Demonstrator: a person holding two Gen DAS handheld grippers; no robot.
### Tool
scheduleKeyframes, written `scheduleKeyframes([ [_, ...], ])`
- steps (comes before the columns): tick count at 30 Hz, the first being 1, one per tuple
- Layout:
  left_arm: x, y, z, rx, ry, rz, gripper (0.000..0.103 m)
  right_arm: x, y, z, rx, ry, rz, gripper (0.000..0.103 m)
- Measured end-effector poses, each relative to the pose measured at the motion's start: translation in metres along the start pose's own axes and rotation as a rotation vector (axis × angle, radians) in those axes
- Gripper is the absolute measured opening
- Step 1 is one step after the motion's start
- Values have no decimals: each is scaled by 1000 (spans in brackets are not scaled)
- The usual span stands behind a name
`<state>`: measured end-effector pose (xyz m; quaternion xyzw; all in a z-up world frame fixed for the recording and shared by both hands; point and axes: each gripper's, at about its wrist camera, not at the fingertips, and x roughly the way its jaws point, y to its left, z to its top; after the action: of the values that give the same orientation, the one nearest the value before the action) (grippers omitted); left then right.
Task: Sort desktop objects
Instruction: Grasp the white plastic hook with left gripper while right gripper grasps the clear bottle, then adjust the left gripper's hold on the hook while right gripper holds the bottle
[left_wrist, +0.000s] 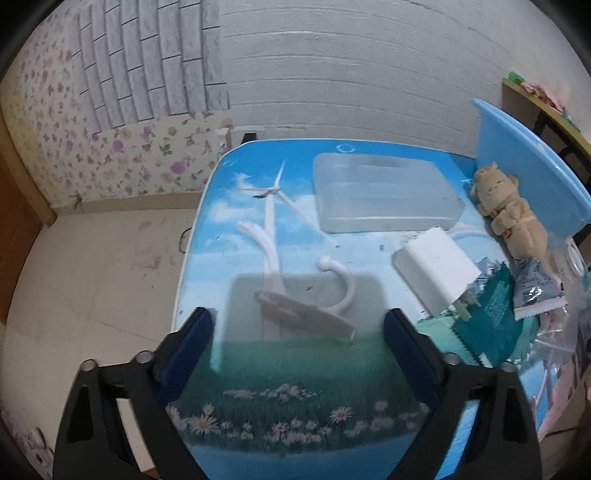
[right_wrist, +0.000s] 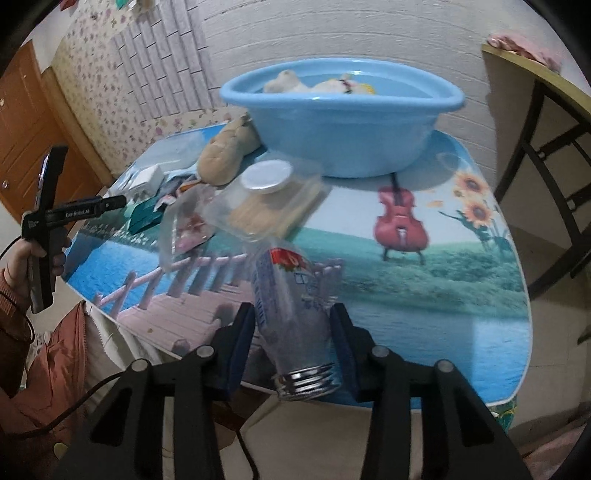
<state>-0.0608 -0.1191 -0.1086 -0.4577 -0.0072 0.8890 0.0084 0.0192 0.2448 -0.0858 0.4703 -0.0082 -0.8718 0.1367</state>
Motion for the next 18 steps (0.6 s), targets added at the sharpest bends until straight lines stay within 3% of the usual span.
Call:
scheduleKeyframes([
  [2, -3, -2, 2, 17, -10, -1, 51, 0, -4, 1, 14, -7, -16, 41],
  [10, -15, -7, -12, 10, -13, -5, 52, 3, -18, 12, 45, -45, -106, 41],
  [18, -37, -22, -28, 10, -16, -35, 52, 11, -25, 22, 62, -56, -127, 41],
])
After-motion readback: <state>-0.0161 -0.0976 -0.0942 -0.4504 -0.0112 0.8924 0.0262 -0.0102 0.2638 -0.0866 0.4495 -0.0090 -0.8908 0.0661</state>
